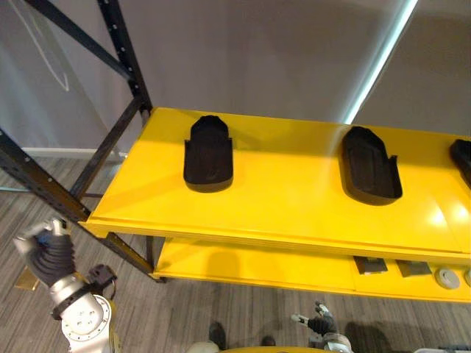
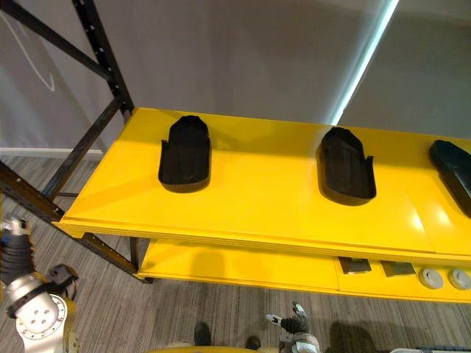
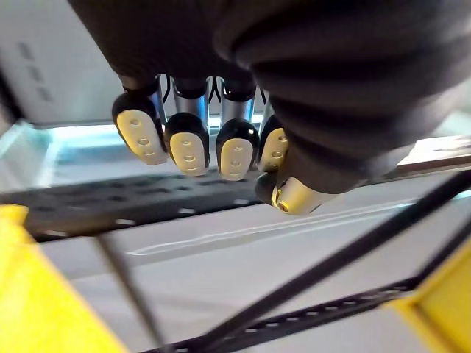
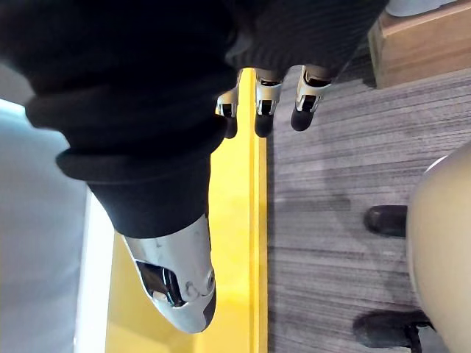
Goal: Walk over and take plastic housings, then place them on the shelf
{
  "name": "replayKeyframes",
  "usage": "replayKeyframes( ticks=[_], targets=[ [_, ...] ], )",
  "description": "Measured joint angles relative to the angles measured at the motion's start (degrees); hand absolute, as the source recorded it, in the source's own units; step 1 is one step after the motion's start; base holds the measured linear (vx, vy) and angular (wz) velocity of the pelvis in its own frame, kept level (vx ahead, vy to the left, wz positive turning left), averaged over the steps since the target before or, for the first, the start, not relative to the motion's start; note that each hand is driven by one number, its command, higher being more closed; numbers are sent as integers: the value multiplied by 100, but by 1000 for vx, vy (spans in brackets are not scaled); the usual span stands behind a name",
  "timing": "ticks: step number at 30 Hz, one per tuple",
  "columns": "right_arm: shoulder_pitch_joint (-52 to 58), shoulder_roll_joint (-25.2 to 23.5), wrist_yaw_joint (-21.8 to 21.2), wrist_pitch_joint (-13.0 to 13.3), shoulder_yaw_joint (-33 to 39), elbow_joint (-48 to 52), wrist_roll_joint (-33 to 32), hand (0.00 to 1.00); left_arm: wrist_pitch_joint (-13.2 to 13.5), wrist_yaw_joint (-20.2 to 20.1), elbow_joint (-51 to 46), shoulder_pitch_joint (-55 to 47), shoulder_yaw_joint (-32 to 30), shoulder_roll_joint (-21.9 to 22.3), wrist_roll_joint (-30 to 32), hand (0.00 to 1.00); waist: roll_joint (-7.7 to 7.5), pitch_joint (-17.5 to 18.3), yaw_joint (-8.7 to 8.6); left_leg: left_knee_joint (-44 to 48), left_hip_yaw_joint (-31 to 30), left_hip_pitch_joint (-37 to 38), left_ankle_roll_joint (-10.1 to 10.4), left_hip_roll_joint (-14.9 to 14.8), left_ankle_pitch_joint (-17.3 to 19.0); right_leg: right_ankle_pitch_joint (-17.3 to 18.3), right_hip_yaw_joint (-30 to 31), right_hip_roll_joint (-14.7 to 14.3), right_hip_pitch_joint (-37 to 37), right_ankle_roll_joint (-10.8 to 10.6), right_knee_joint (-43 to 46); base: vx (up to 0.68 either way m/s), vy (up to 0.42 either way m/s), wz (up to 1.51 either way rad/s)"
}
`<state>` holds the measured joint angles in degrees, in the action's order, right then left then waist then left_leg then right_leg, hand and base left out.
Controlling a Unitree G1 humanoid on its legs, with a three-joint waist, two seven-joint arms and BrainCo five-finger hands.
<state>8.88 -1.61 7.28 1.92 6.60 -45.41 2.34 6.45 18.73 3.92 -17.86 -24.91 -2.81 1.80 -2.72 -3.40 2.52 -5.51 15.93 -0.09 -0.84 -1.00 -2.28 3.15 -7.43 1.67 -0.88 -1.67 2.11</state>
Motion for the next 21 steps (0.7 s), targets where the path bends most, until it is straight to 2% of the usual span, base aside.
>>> replayKeyframes(
  ticks=[1, 5, 8, 21],
  targets=[
    [5, 0, 3, -2, 11, 32, -1, 0, -70, -24, 603, 43, -1, 15, 42, 0, -7, 5, -4, 0, 20, 45, 13, 11, -8, 47, 2, 18, -11, -5, 69, 55, 22, -3],
    [29, -21, 9, -4, 14, 141, -1, 0, -251, -193, 2064, 159, 14, 114, 126, 0, -21, 19, -4, 0, 136, 138, -21, 37, 27, 144, 89, 55, -5, -39, 198, 58, 24, -10],
    [36, -21, 24, -3, 28, 179, -2, 0, -256, -258, 2465, 190, 46, 228, 180, 0, -2, 20, -6, -1, 167, 186, -34, 48, 47, 190, 117, 66, -22, -24, 245, 33, 11, -5],
    [34, -1, 157, -1, 422, 182, -5, 0, -214, -501, 3271, 445, 682, 374, 338, 0, 206, 81, -15, -12, 306, 257, -28, 48, 84, 237, 209, 61, 14, -2, 272, 6, -1, -3]
  ],
)
